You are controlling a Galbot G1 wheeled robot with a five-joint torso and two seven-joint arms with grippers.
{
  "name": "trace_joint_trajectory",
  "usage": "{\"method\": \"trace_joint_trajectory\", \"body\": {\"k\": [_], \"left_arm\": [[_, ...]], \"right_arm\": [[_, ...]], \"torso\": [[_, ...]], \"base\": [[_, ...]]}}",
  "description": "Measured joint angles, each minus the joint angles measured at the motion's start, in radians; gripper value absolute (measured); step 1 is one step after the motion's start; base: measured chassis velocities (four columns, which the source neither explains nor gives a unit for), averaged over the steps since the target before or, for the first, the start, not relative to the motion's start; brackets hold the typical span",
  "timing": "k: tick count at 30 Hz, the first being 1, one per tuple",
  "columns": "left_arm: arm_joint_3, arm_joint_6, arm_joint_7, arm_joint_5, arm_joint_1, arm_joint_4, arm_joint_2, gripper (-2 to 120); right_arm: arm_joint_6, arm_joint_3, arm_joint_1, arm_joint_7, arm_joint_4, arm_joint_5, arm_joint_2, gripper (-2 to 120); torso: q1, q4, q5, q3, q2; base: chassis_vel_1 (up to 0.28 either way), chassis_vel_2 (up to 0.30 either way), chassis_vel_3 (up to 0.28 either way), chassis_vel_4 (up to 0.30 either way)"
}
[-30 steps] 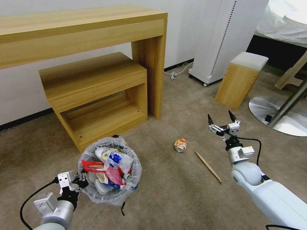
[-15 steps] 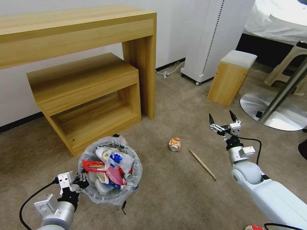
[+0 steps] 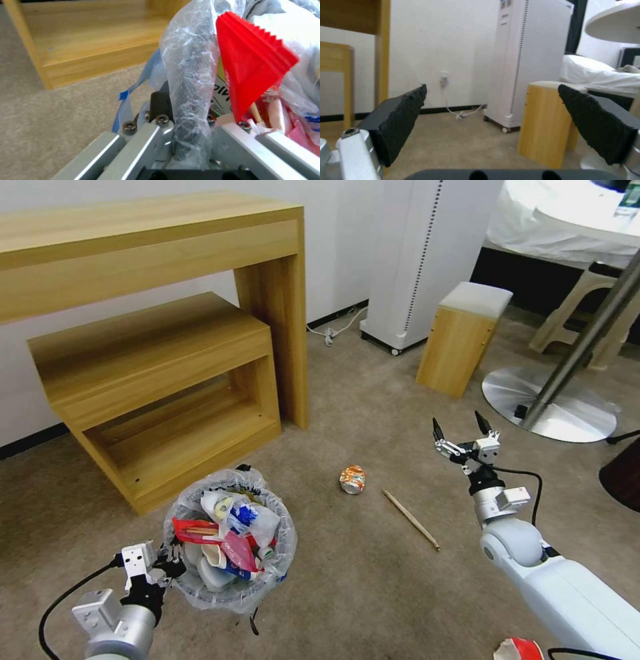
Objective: Pick up the trash bin and place the garbage on the floor into it.
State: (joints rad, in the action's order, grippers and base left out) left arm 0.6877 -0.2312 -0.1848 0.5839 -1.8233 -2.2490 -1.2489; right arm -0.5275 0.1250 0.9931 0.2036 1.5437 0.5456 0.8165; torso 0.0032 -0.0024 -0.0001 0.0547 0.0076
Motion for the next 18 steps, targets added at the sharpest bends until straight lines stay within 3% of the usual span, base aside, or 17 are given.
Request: {"method": "trace_joint_trajectory", "body": {"k": [18], "left_arm": [[0.005,0.001,-0.002,0.008,0.005,0.004,0.01,1]], "right_arm": [[-0.008,-0.003,0.003,-0.017,-0.011,0.001,0.003,100]], "torso": [[0.0,-0.0001,0.0001,0.0,0.0]], "base": [[-0.065,-0.068,-0.066,-0.061]]}}
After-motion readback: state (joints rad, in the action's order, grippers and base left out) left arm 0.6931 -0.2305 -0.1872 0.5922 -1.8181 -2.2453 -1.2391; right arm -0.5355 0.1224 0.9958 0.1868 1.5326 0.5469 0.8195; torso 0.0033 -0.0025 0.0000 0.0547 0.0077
